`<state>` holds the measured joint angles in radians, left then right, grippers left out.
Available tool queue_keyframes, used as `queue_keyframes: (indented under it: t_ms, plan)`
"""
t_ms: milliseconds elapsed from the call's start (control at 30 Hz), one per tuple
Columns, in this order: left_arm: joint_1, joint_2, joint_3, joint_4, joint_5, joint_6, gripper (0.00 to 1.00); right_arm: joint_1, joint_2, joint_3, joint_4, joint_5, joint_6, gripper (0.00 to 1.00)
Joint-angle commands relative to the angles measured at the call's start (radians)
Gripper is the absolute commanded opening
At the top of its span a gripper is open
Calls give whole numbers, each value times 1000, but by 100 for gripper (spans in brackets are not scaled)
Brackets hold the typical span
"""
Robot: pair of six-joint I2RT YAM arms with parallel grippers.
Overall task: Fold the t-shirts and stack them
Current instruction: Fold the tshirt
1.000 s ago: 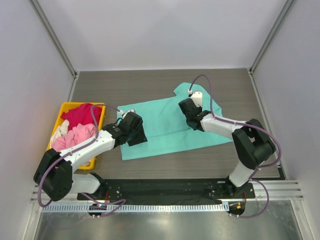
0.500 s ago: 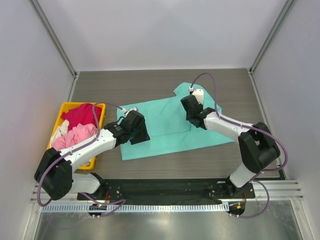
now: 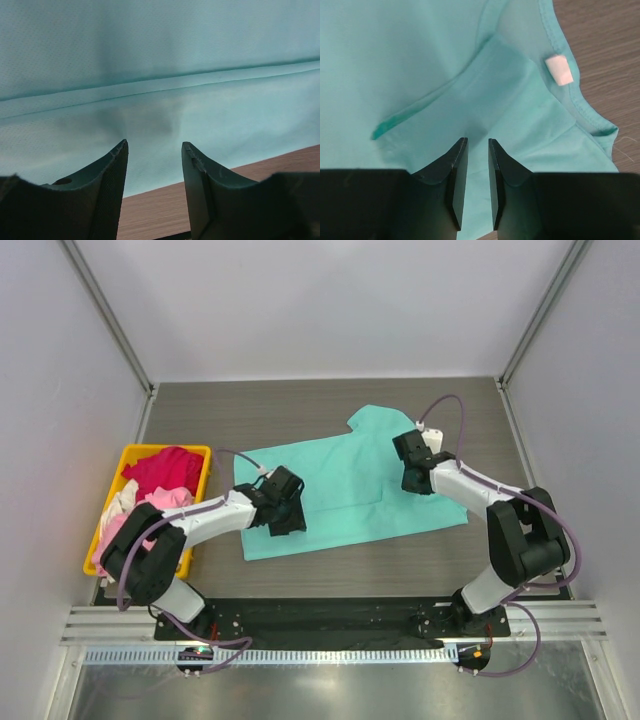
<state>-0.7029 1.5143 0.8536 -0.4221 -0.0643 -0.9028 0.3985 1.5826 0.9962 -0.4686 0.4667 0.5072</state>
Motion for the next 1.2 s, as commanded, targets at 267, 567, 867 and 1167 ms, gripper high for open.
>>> queue_keyframes:
  t_ms: [267, 567, 867, 1167]
  plan:
    - [-13, 63, -76, 74, 9, -82, 47, -121, 77, -129, 35, -79, 122, 24]
    - [-37, -160, 60, -87, -55, -53, 52, -251, 45, -151, -18, -53, 125, 23]
    - [14, -99, 219, -184, -108, 73, 54, -331, -119, -245, -74, -89, 154, 22]
    - [117, -62, 447, -242, -55, 182, 55, -352, -295, -220, -110, -101, 116, 24]
